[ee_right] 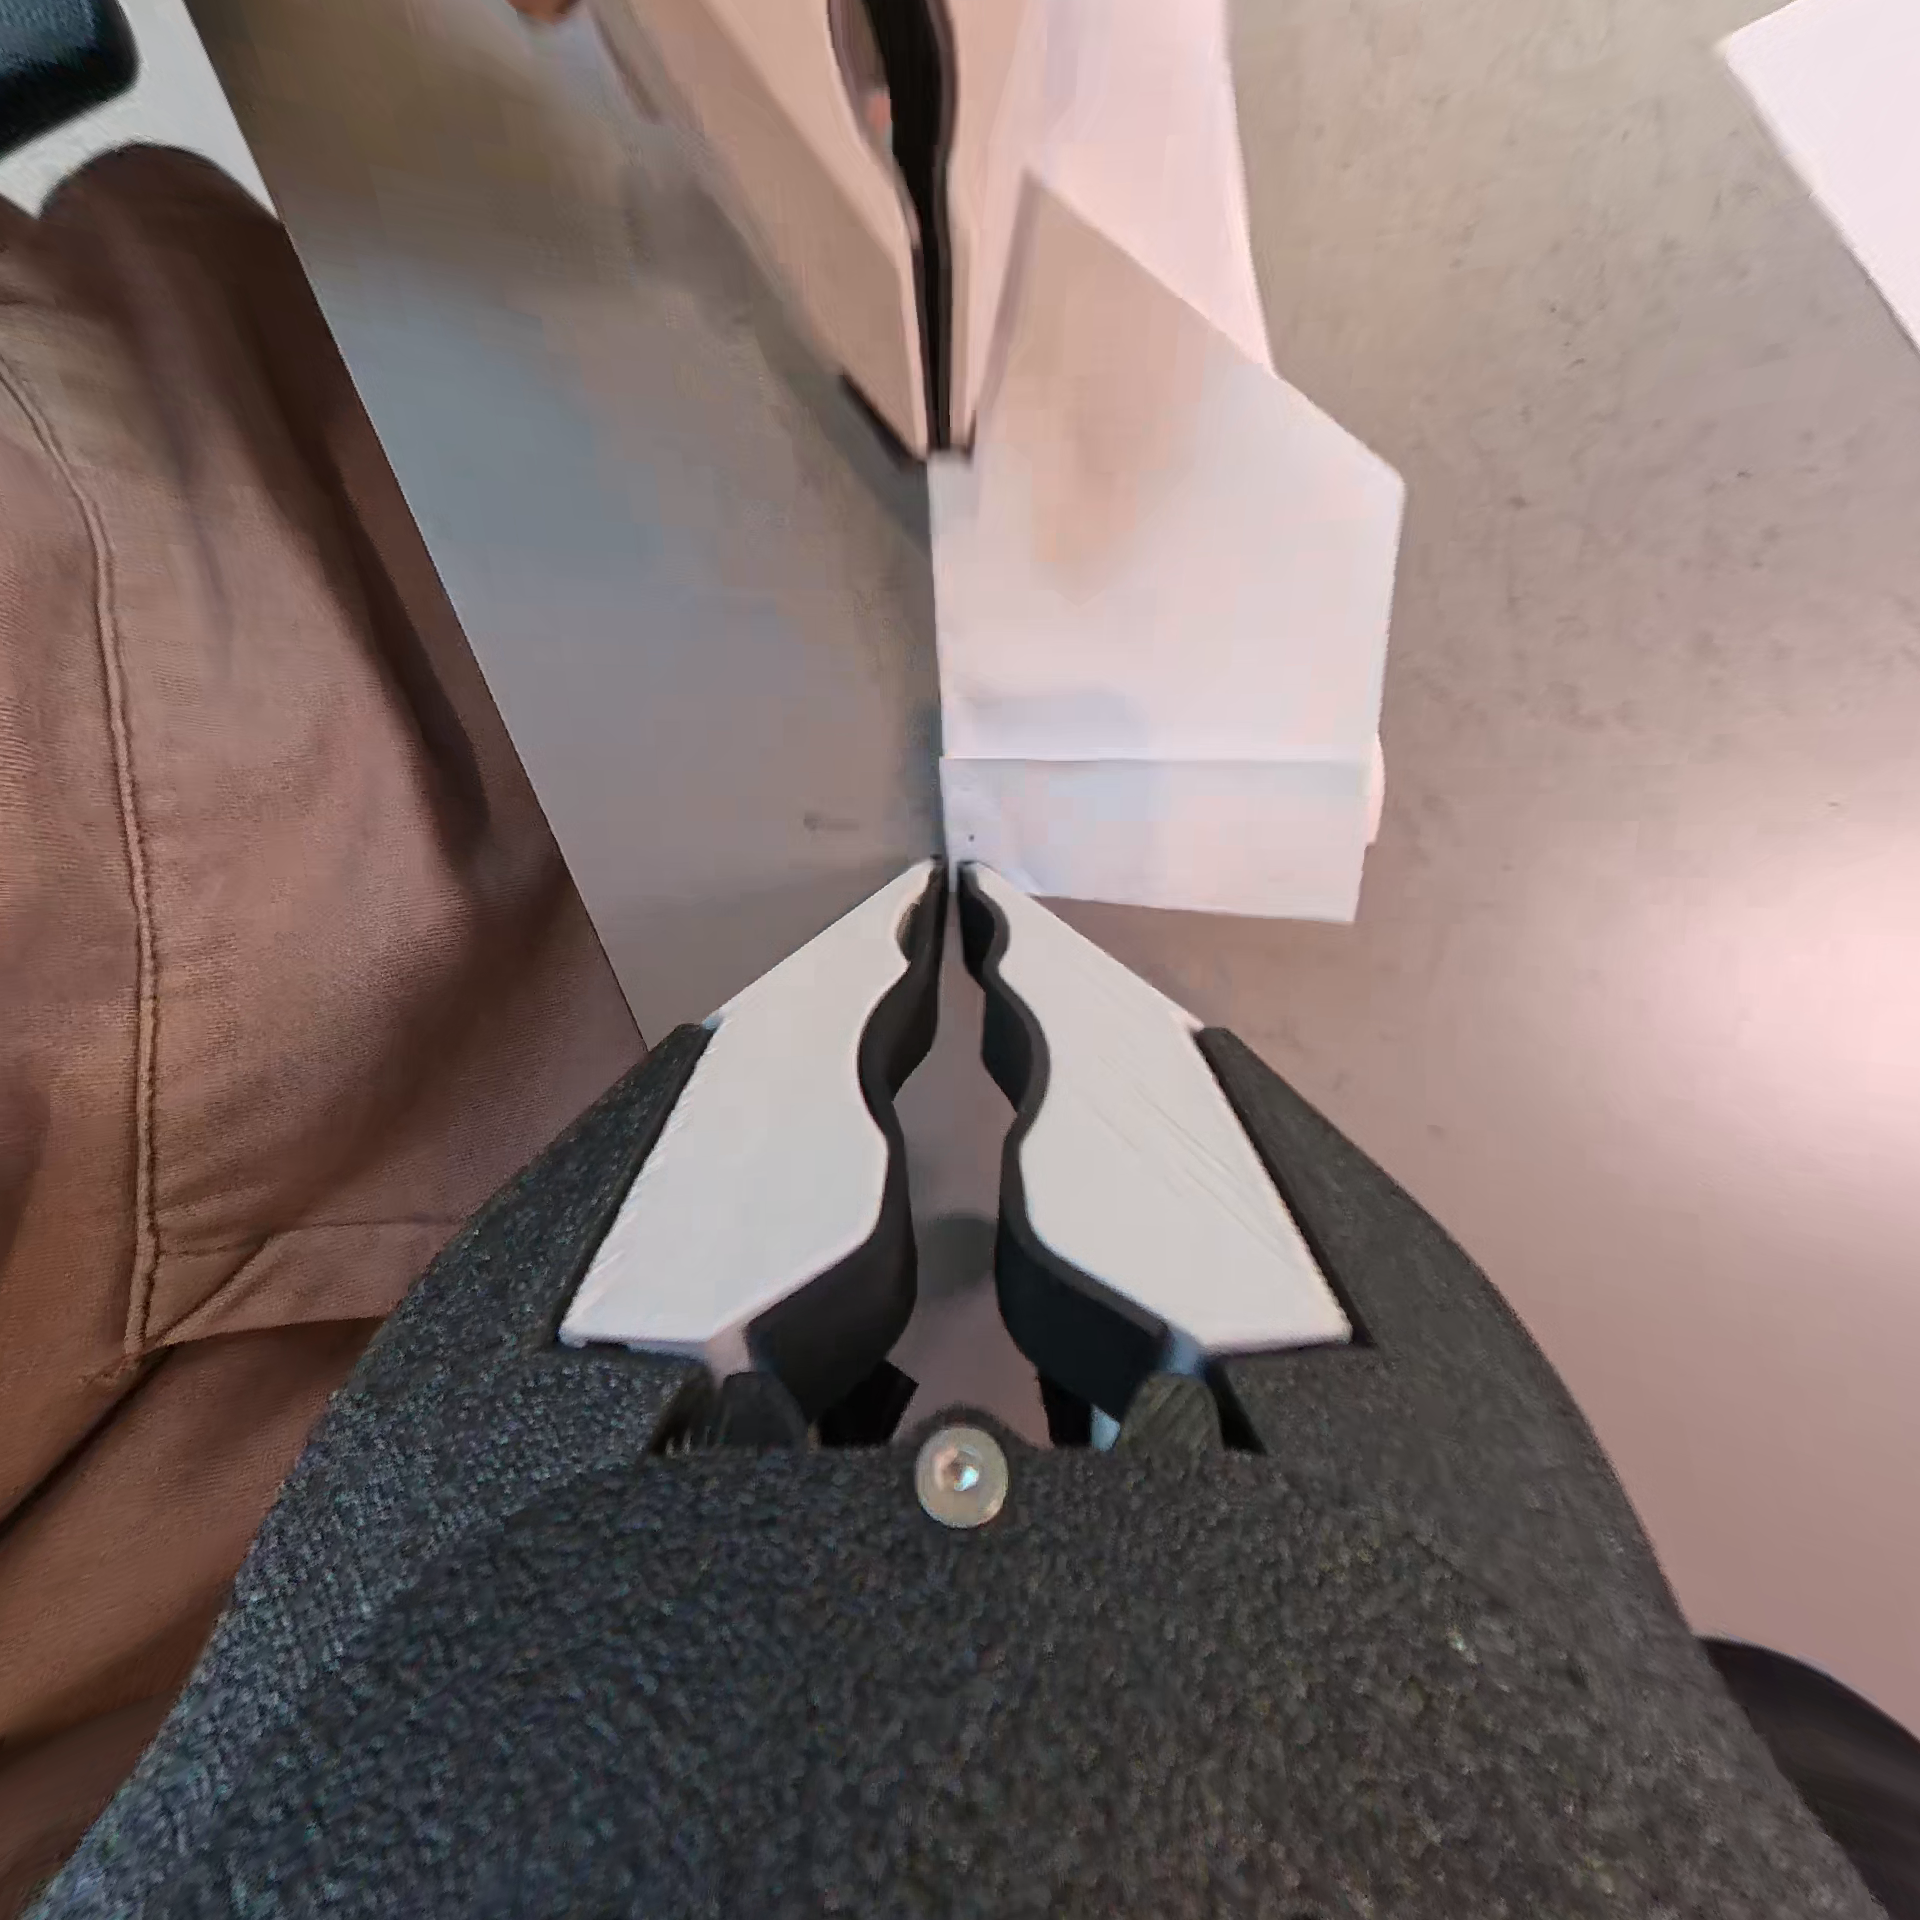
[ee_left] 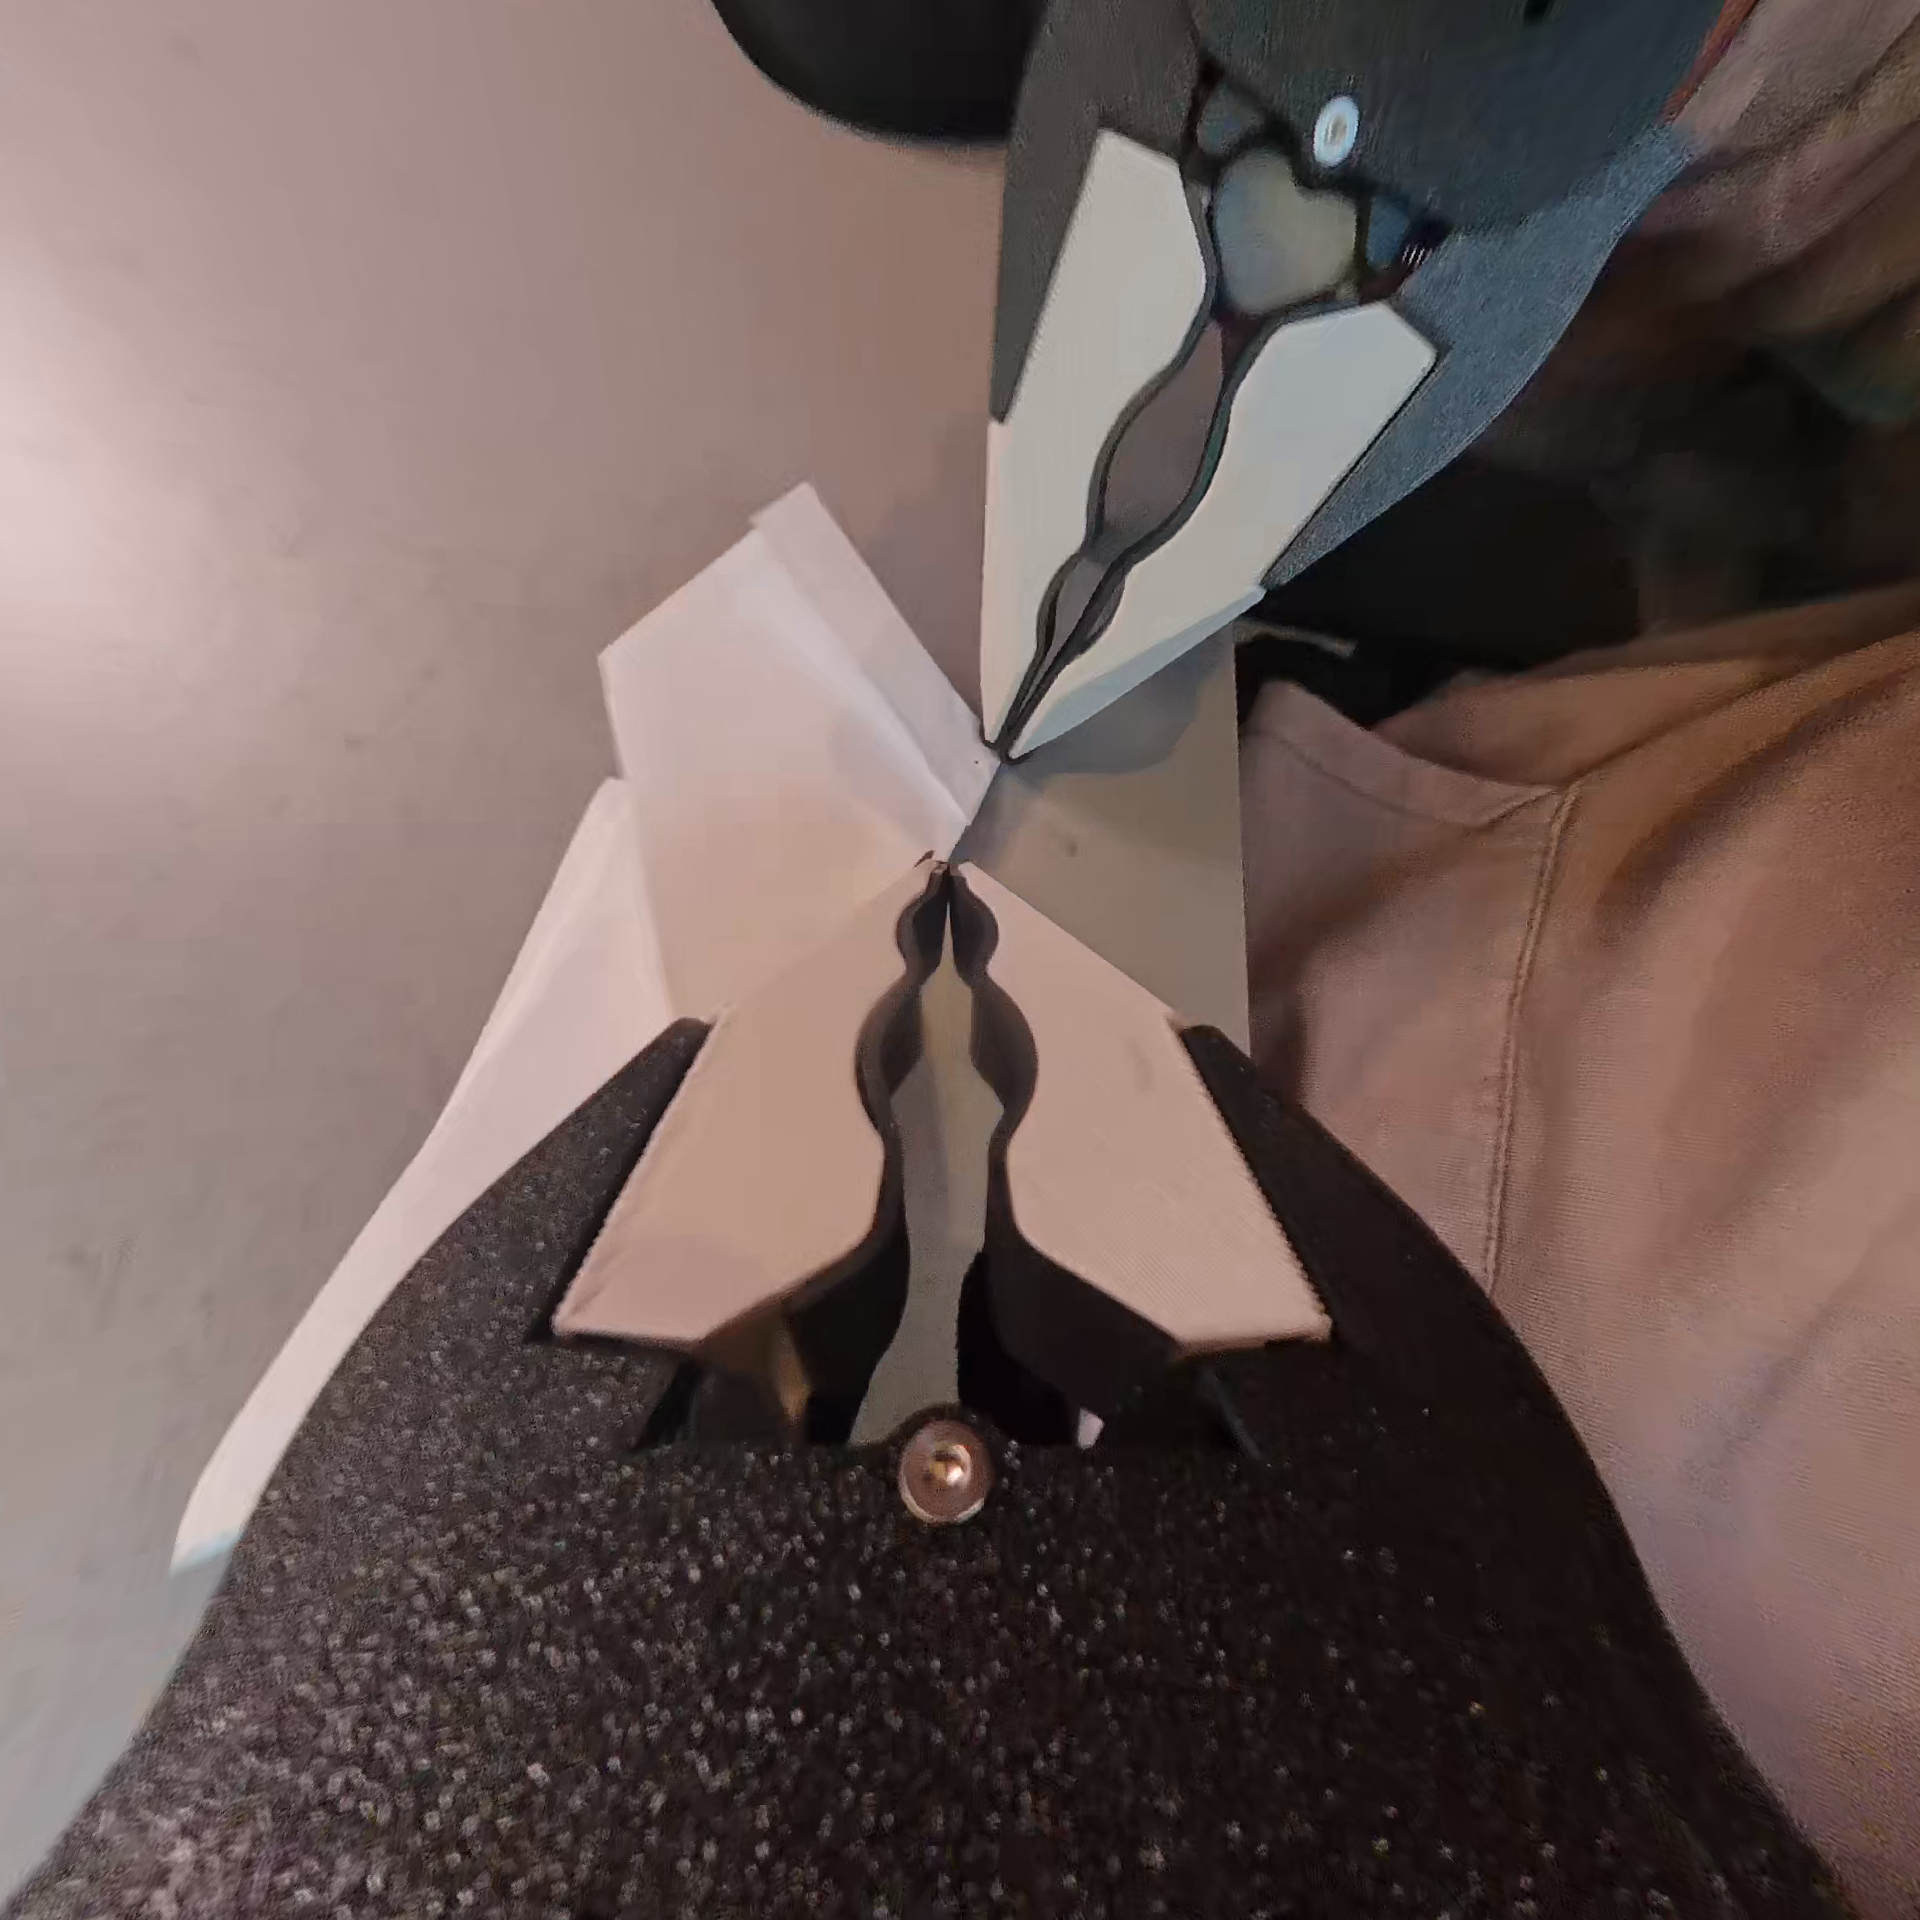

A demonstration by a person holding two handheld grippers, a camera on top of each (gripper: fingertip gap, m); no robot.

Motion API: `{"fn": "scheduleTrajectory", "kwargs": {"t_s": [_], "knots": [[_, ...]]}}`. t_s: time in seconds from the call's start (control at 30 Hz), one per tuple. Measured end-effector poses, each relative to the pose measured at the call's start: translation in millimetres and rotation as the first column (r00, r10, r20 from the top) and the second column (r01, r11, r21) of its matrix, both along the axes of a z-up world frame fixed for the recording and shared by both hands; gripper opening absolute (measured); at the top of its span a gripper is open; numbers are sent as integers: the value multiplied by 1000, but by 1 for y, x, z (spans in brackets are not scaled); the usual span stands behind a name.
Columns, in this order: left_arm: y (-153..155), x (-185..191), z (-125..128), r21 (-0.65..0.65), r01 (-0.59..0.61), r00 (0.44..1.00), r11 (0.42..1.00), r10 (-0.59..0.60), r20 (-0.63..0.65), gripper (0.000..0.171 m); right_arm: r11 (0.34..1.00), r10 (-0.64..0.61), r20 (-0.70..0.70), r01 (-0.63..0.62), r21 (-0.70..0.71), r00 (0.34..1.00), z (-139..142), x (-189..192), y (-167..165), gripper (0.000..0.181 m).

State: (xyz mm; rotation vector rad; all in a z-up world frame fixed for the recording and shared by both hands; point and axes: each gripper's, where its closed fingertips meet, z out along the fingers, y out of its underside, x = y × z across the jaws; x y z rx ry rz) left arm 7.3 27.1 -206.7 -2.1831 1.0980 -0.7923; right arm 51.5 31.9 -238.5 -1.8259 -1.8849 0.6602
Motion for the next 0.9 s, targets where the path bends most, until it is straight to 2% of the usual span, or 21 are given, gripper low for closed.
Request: {"fn": "scheduleTrajectory", "kwargs": {"t_s": [0.03,0.07,0.17,0.23,0.37,0.43,0.5,0.57,0.67,0.73,0.8,0.9], "knots": [[3,-16,11,18,-59,997,998,58,47,1,1000,-28,-54,28,-11,998,9,0,3,15],[7,-36,17,44,-122,991,992,119,63,11,997,-64,-113,60,-38,992,21,1,6,26],[8,-82,20,76,-237,970,968,231,79,30,988,-153,-214,148,-41,965,42,8,23,54],[0,-85,16,72,-221,973,973,215,80,40,987,-160,-247,163,-11,956,44,9,29,59],[-16,-55,5,53,-145,988,988,142,55,53,987,-136,-218,151,56,966,28,3,36,63],[-17,-47,-9,105,-145,987,984,152,-57,56,980,-109,-211,140,138,971,25,-2,41,63],[-10,-52,-27,201,-151,955,968,195,-222,56,983,-89,-207,119,139,974,23,-9,41,62],[-6,-55,-34,265,-130,939,956,204,-278,47,986,-78,-222,108,127,972,24,-16,43,60],[-3,-61,-29,247,-159,952,956,215,-220,11,984,-54,-258,96,152,965,30,-24,48,59],[-4,-63,-19,161,-204,971,966,220,-91,6,983,-37,-320,93,161,947,40,-29,50,59],[-4,-68,-1,70,-249,967,966,244,68,3,982,-27,-384,96,162,923,51,-30,51,64],[-9,-76,36,-67,-251,904,966,259,340,1,984,-17,-478,99,146,878,68,-32,50,75]]}}
